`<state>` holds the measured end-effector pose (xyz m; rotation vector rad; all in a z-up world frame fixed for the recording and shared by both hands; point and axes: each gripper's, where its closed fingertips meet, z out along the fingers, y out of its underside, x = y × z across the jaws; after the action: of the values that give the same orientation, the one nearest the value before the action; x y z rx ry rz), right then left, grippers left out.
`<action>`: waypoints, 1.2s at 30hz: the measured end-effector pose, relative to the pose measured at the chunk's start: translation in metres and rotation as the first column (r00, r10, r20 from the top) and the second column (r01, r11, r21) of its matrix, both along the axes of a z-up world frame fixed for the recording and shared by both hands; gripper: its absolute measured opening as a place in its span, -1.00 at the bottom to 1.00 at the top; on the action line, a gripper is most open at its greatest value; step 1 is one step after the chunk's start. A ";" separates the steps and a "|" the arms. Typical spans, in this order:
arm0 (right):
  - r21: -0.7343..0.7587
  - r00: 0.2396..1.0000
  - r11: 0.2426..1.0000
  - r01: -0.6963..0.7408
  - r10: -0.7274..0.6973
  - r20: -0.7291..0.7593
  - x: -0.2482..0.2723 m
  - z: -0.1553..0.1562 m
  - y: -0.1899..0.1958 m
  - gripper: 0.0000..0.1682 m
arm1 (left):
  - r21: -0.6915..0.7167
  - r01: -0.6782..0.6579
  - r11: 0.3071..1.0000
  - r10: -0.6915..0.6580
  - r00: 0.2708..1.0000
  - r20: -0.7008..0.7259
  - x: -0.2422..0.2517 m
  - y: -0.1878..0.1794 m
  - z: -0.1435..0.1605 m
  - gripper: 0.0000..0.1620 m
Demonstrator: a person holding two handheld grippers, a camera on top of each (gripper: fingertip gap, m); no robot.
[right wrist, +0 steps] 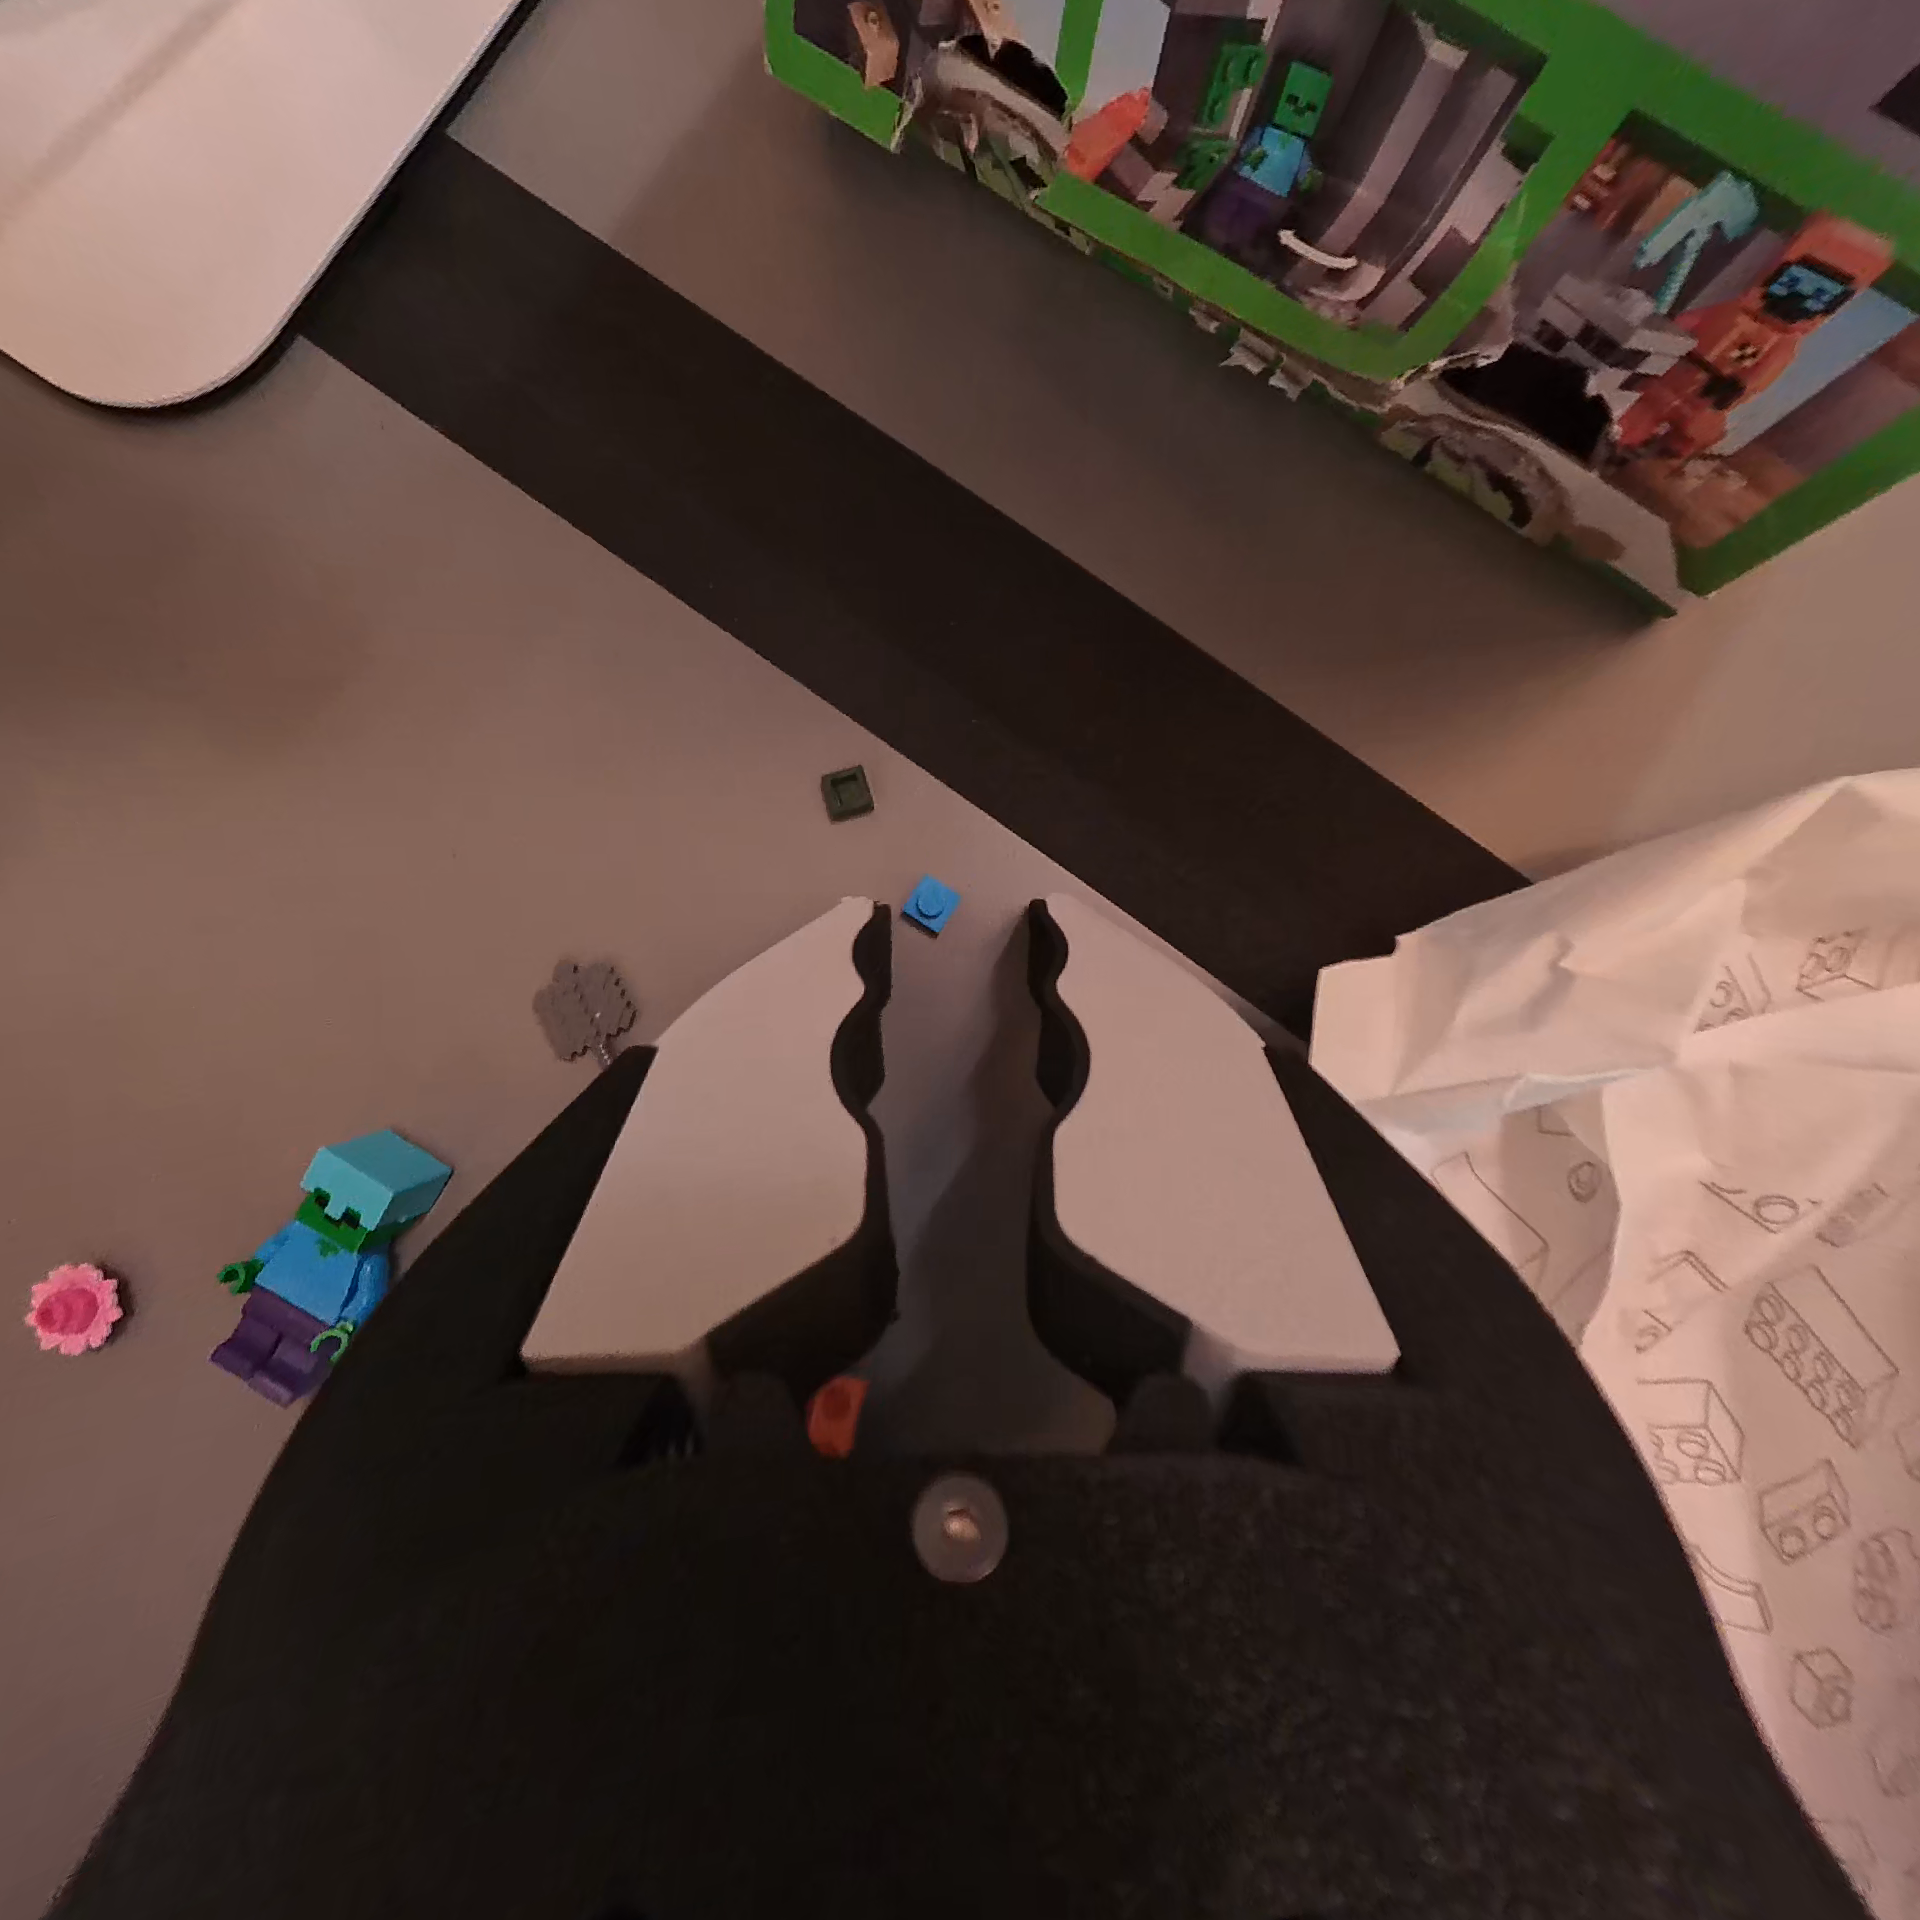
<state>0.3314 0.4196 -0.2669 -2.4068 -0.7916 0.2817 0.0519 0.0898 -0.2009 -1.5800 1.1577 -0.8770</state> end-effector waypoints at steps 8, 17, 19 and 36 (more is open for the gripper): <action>0.003 1.000 1.000 -0.003 0.003 0.010 -0.005 0.000 0.000 -0.88 | 0.002 0.000 1.000 0.000 1.000 -0.005 0.000 0.000 0.000 -0.27; 0.123 0.936 0.945 -0.302 0.318 -0.148 -0.074 0.049 -0.055 -0.90 | 0.012 -0.006 1.000 0.006 1.000 -0.004 0.000 0.000 0.000 -0.27; 0.164 0.867 0.885 -0.436 0.461 -0.188 -0.110 0.068 -0.093 -0.90 | 0.013 -0.006 1.000 0.006 1.000 -0.007 0.000 0.000 0.000 -0.27; 0.247 0.279 0.308 -0.919 0.949 -0.145 -0.284 0.110 -0.339 -0.88 | 0.033 -0.013 0.999 0.013 1.000 -0.001 0.000 0.000 0.002 -0.27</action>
<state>0.0474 0.0808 -0.1565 -1.3953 -1.9834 0.9691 0.0517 0.0899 -0.1994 -1.5596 1.1558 -0.8440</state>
